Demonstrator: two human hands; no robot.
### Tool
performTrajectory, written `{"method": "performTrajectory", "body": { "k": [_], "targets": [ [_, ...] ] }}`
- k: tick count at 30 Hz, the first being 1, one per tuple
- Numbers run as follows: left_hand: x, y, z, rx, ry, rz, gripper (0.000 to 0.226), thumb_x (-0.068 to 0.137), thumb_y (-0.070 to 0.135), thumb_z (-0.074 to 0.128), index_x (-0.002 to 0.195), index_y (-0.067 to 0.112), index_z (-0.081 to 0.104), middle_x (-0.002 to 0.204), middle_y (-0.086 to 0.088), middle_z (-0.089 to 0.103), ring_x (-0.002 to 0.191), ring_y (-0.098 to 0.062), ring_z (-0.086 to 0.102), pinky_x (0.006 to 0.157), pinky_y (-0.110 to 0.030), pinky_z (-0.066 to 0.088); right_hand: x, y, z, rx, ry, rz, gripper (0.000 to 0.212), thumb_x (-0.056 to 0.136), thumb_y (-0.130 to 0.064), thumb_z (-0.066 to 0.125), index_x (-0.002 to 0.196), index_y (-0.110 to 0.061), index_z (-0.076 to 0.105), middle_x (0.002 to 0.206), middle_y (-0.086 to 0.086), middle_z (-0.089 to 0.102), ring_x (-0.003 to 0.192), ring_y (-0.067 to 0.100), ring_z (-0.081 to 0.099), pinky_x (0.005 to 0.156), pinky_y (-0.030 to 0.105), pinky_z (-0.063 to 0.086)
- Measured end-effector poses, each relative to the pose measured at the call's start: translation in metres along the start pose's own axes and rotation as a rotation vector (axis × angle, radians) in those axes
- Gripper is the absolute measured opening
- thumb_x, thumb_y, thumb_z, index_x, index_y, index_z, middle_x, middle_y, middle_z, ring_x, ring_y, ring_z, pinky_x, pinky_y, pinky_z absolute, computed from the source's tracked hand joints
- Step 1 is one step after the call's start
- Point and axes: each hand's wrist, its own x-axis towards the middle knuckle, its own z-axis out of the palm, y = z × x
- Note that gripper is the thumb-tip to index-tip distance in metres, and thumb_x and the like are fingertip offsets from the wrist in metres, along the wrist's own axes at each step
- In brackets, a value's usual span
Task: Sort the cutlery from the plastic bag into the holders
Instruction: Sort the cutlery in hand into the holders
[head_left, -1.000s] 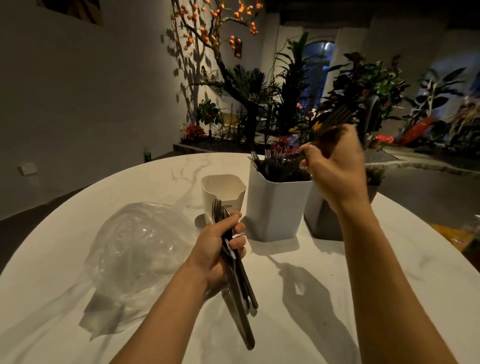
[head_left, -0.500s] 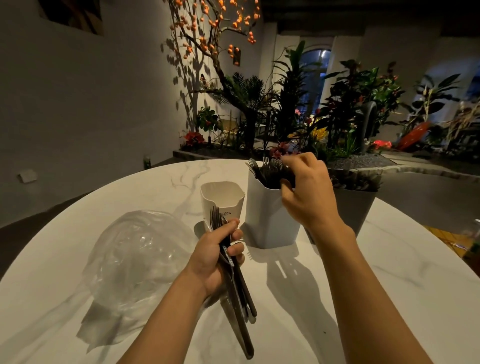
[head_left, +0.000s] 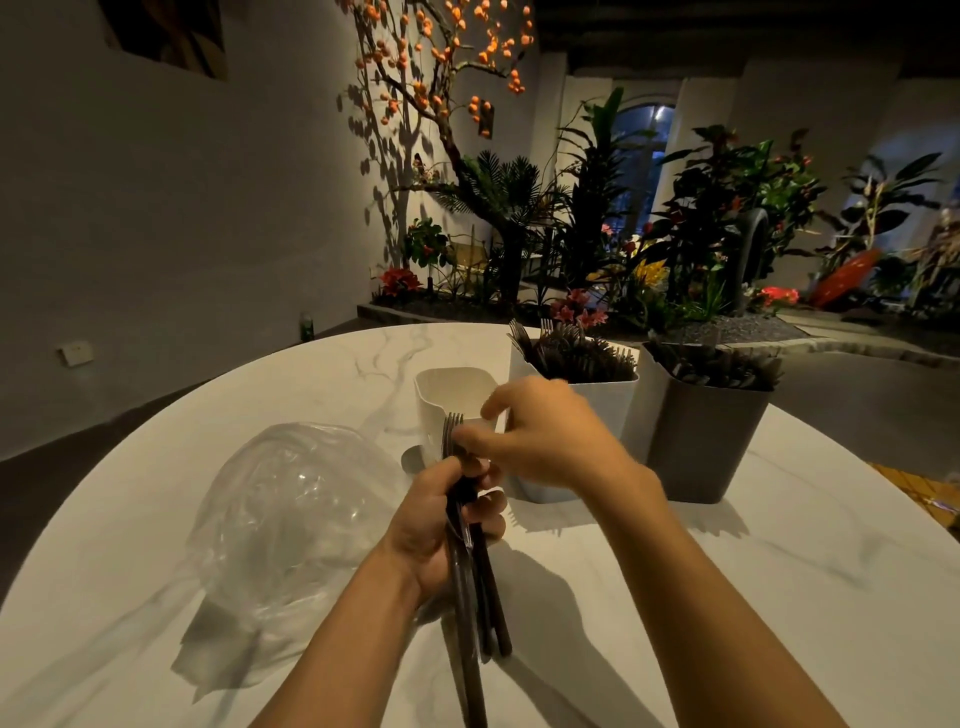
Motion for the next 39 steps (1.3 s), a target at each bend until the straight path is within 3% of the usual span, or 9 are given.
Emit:
{"method": "performTrajectory", "body": {
  "k": [4, 6, 8, 11, 20, 25, 31, 37, 39],
  "targets": [
    [-0.002, 0.002, -0.001, 0.064, 0.018, 0.028, 0.019, 0.093, 0.014, 0.048, 0.077, 0.012, 0.057, 0.067, 0.000, 0.041, 0.043, -0.006, 0.031, 0.046, -0.022, 0.032, 0.000, 0.000, 0.010, 0.196, -0.141, 0.097, 0.041, 0.088, -0.058, 0.062, 0.092, -0.020, 0.079, 0.090, 0.001, 0.074, 0.087, 0.016, 0.068, 0.078, 0.040, 0.057],
    [-0.005, 0.002, -0.002, 0.070, -0.042, -0.013, 0.012, 0.091, 0.013, 0.050, 0.080, 0.013, 0.055, 0.070, 0.000, 0.041, 0.042, -0.005, 0.033, 0.047, -0.021, 0.033, -0.003, 0.004, 0.002, 0.328, -0.175, 0.136, 0.038, 0.087, -0.054, 0.069, 0.098, -0.019, 0.079, 0.098, 0.001, 0.074, 0.093, 0.016, 0.067, 0.069, 0.036, 0.053],
    [-0.006, 0.002, -0.004, 0.062, -0.118, -0.075, 0.005, 0.087, 0.011, 0.055, 0.083, 0.013, 0.055, 0.072, 0.000, 0.042, 0.041, -0.005, 0.035, 0.049, -0.021, 0.031, -0.006, 0.010, -0.007, 0.375, -0.235, 0.178, 0.034, 0.087, -0.051, 0.072, 0.101, -0.021, 0.079, 0.097, -0.002, 0.075, 0.082, 0.009, 0.064, 0.054, 0.025, 0.041],
    [-0.005, 0.003, -0.007, 0.103, -0.185, -0.147, 0.006, 0.081, 0.013, 0.062, 0.077, 0.011, 0.059, 0.073, 0.001, 0.042, 0.039, -0.003, 0.038, 0.050, -0.021, 0.031, -0.007, 0.017, -0.013, 0.370, -0.281, 0.210, 0.026, 0.088, -0.046, 0.073, 0.098, -0.023, 0.079, 0.076, -0.007, 0.069, 0.055, 0.003, 0.048, 0.047, 0.020, 0.031],
    [-0.001, 0.004, -0.010, -0.031, -0.304, -0.204, 0.046, 0.077, 0.031, 0.088, 0.110, 0.009, 0.066, 0.069, 0.001, 0.054, 0.038, -0.003, 0.046, 0.044, -0.018, 0.034, -0.003, 0.018, -0.015, 0.524, -0.105, 0.165, 0.016, 0.094, -0.023, 0.064, 0.086, -0.010, 0.069, 0.063, 0.000, 0.058, 0.045, 0.009, 0.050, 0.040, 0.020, 0.034],
    [-0.001, 0.004, -0.008, 0.013, -0.275, -0.185, 0.038, 0.089, 0.042, 0.065, 0.112, 0.014, 0.077, 0.069, 0.001, 0.056, 0.038, -0.004, 0.046, 0.045, -0.019, 0.032, -0.002, 0.021, -0.018, 0.469, -0.011, 0.147, 0.012, 0.095, -0.021, 0.061, 0.089, -0.013, 0.067, 0.077, 0.005, 0.066, 0.059, 0.013, 0.060, 0.049, 0.026, 0.042],
    [-0.001, 0.003, -0.007, 0.012, -0.222, -0.176, 0.056, 0.095, 0.043, 0.056, 0.138, 0.009, 0.056, 0.070, 0.001, 0.060, 0.037, -0.003, 0.046, 0.043, -0.017, 0.034, -0.004, 0.018, -0.028, 0.398, 0.007, 0.123, 0.011, 0.095, -0.017, 0.060, 0.092, -0.013, 0.069, 0.085, 0.011, 0.071, 0.066, 0.017, 0.065, 0.051, 0.022, 0.048],
    [-0.002, 0.002, -0.003, 0.059, -0.122, -0.142, 0.056, 0.096, 0.034, 0.055, 0.141, 0.002, 0.049, 0.077, -0.002, 0.062, 0.034, -0.003, 0.041, 0.037, -0.017, 0.035, -0.012, 0.026, -0.054, 0.548, 0.253, 0.148, 0.010, 0.100, -0.012, 0.056, 0.095, -0.011, 0.064, 0.078, 0.001, 0.067, 0.056, 0.004, 0.068, 0.050, 0.015, 0.048],
    [-0.002, 0.001, -0.004, 0.092, -0.161, -0.150, 0.054, 0.098, 0.035, 0.059, 0.141, 0.006, 0.046, 0.078, -0.001, 0.060, 0.036, -0.002, 0.039, 0.040, -0.017, 0.036, -0.014, 0.028, -0.057, 0.530, 0.242, 0.152, 0.005, 0.100, -0.015, 0.059, 0.098, -0.012, 0.064, 0.081, 0.002, 0.069, 0.059, 0.007, 0.070, 0.051, 0.016, 0.048]
  ]
}}
